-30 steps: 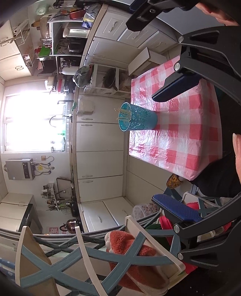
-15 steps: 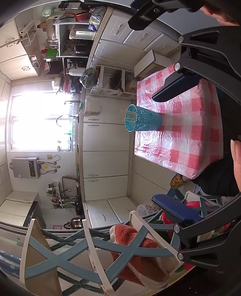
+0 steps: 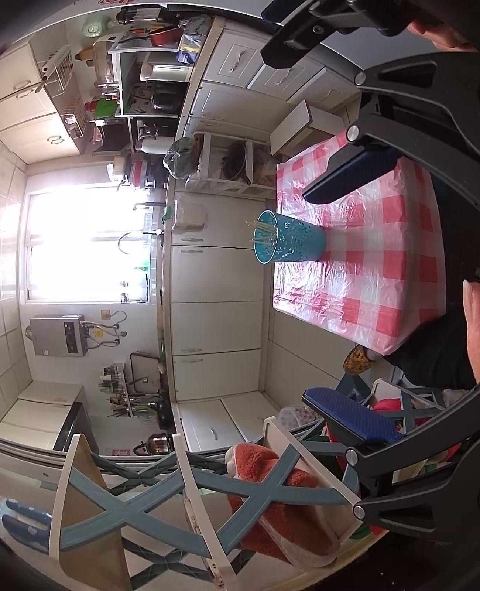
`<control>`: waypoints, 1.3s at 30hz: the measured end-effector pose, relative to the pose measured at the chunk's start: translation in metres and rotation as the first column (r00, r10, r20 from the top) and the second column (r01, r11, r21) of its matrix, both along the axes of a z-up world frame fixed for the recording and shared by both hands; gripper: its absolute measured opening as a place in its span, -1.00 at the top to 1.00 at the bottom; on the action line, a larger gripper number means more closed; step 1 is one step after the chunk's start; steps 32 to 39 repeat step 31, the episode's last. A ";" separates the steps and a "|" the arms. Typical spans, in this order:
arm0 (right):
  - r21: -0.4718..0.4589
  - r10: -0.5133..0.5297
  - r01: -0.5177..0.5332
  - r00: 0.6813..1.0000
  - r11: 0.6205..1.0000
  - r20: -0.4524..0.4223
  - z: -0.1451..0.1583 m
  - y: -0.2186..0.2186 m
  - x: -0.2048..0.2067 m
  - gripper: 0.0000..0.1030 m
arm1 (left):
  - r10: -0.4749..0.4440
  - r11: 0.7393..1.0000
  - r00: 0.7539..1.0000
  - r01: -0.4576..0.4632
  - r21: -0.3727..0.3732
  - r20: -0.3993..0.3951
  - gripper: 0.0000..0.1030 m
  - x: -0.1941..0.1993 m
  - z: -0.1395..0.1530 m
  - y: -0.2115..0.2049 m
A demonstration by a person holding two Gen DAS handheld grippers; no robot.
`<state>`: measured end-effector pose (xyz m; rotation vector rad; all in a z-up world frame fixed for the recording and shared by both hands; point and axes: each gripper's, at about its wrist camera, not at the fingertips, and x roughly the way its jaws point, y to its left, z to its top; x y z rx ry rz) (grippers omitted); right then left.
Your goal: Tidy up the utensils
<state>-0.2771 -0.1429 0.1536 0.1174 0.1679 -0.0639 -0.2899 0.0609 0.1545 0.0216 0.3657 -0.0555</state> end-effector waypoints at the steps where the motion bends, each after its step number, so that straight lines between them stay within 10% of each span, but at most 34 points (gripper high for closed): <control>1: 0.001 0.000 0.000 1.000 1.000 0.000 0.000 0.000 0.000 -0.85 | 0.000 1.000 1.000 0.000 0.000 0.000 -0.86 0.000 0.000 0.000; 39: 0.004 0.009 -0.009 1.000 1.000 -0.013 0.000 -0.003 -0.001 -0.86 | -0.001 1.000 1.000 0.001 0.025 0.018 -0.85 -0.002 0.000 -0.005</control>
